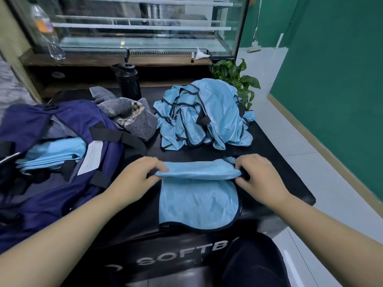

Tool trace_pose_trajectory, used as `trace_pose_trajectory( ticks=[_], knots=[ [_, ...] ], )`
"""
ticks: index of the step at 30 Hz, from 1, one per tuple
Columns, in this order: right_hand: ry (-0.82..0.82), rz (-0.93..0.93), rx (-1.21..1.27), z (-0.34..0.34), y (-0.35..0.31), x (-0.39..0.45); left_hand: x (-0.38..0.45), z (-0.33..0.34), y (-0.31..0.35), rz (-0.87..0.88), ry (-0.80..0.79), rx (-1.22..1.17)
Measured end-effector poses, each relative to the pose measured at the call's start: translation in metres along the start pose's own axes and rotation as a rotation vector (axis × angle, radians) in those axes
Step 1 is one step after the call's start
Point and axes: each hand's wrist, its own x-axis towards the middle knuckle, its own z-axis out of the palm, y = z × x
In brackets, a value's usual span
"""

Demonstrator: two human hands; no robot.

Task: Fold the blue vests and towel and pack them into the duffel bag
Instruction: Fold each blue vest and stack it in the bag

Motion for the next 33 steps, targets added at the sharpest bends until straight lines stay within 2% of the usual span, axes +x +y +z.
trace_pose_trajectory(
  ticks=[5, 11, 16, 20, 23, 29, 33],
  knots=[
    [-0.07, -0.054, 0.001, 0.01, -0.011, -0.043, -0.031, 0.014, -0.006, 0.019, -0.073, 0.029],
    [-0.135, -0.115, -0.017, 0.022, -0.012, -0.075, -0.056, 0.023, -0.013, 0.196, -0.247, 0.222],
    [-0.164, -0.195, 0.003, 0.029, -0.009, -0.081, -0.062, 0.028, -0.016, 0.205, -0.31, 0.326],
    [-0.074, -0.216, 0.017, 0.029, -0.019, -0.071, -0.042, 0.031, -0.003, 0.101, -0.227, 0.305],
    [-0.148, -0.292, 0.017, 0.035, -0.031, -0.063, -0.009, 0.044, 0.002, 0.044, -0.159, 0.339],
    [-0.339, -0.307, 0.02, 0.052, -0.047, -0.058, 0.039, 0.066, 0.012, -0.282, -0.292, 0.376],
    [-0.312, -0.32, -0.007, 0.056, -0.041, -0.054, 0.043, 0.063, 0.001, -0.282, -0.301, 0.474]
  ],
)
